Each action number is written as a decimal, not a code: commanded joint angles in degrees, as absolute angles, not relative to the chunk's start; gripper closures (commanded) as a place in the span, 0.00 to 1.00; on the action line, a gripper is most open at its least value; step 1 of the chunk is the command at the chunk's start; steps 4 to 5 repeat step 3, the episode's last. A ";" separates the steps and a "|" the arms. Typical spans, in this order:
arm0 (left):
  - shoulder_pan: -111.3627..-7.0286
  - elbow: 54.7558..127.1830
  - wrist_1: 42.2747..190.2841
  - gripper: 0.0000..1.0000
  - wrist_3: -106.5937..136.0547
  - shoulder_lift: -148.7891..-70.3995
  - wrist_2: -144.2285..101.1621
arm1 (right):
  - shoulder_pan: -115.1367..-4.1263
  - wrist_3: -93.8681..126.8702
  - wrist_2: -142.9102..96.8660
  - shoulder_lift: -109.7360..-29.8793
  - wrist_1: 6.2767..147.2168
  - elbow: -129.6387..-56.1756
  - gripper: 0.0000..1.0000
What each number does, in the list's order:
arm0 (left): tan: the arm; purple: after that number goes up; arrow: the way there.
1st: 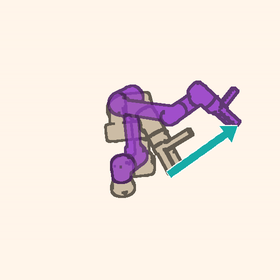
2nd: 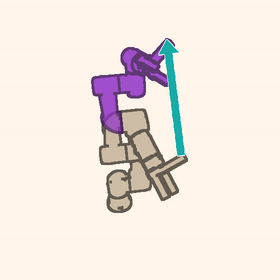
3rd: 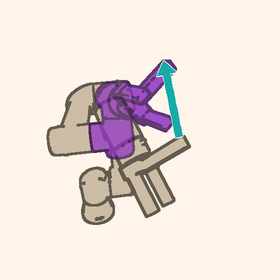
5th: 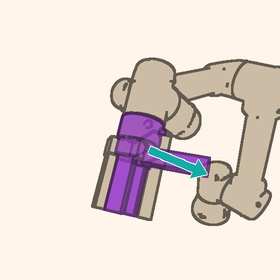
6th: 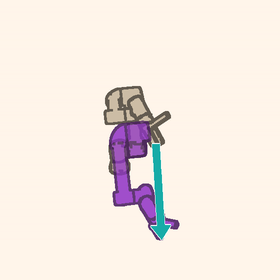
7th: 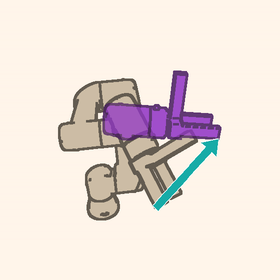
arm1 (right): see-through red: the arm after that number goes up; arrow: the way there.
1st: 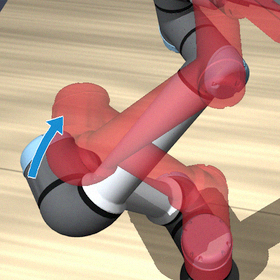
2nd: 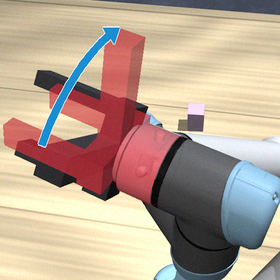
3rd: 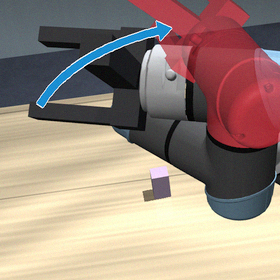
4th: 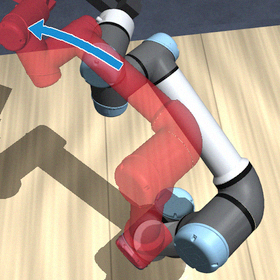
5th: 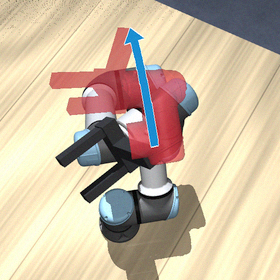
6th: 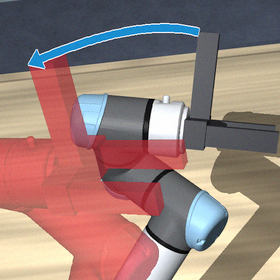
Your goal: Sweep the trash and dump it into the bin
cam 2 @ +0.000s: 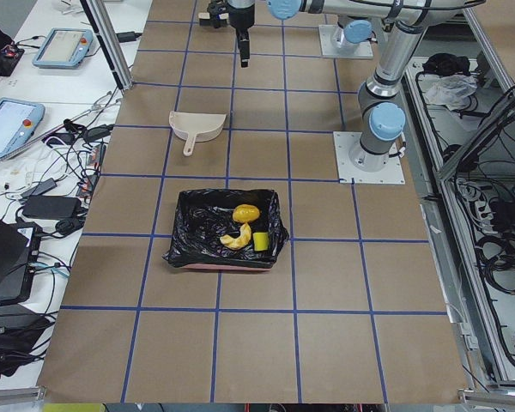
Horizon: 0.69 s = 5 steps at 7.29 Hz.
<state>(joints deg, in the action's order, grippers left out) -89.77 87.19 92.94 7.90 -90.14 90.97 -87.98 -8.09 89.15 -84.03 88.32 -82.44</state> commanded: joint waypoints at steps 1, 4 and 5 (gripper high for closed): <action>-89.91 88.85 91.07 0.00 5.56 -89.83 90.97 | -88.07 -8.09 89.12 -84.02 88.24 -82.44 0.00; -89.91 89.74 90.35 0.00 4.84 -89.56 90.88 | -87.98 -8.09 89.03 -84.02 88.33 -82.44 0.00; -89.91 89.74 90.35 0.00 4.84 -89.56 90.88 | -87.98 -8.09 89.03 -84.02 88.33 -82.44 0.00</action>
